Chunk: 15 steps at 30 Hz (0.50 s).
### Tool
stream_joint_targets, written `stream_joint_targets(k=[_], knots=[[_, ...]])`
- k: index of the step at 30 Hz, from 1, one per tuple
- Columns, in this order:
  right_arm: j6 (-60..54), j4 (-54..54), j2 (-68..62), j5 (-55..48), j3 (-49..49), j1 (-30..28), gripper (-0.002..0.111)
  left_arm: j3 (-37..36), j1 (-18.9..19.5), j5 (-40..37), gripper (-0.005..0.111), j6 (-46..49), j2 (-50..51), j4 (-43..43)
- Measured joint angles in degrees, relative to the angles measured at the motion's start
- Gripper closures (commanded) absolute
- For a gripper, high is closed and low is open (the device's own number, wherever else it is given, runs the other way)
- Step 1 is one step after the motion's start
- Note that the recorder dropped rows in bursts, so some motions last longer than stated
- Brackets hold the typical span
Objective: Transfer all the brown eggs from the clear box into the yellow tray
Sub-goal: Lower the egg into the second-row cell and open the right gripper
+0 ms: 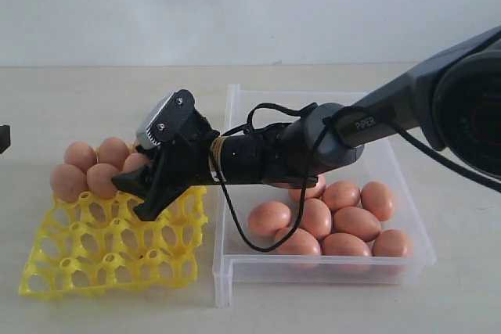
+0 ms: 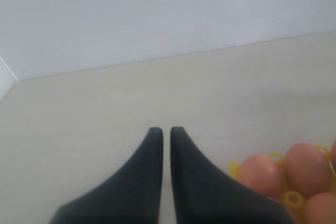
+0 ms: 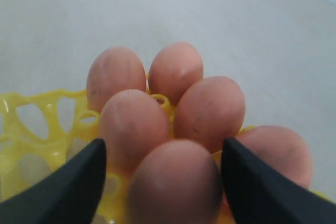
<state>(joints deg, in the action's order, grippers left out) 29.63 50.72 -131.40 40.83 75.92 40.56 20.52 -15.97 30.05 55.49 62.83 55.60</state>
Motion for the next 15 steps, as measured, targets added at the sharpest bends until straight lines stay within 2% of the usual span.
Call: stream_joint_targets(k=[2, 8, 10, 15], knots=[[0.0, -1.1, 0.0, -0.4, 0.0, 0.0, 0.032, 0.0, 0.0, 0.0, 0.103, 0.0, 0.0, 0.0], [-0.1, -2.7, 0.1, -2.4, 0.0, 0.0, 0.033, 0.0, 0.0, 0.0, 0.103, 0.0, 0.0, 0.0], [-0.2, -3.0, 1.0, -3.3, 0.0, 0.0, 0.037, 0.0, 0.0, 0.0, 0.103, 0.0, 0.0, 0.0], [0.3, -2.6, 7.0, -7.5, 0.0, 0.0, 0.056, 0.0, 0.0, 0.0, 0.103, 0.0, 0.0, 0.0]])
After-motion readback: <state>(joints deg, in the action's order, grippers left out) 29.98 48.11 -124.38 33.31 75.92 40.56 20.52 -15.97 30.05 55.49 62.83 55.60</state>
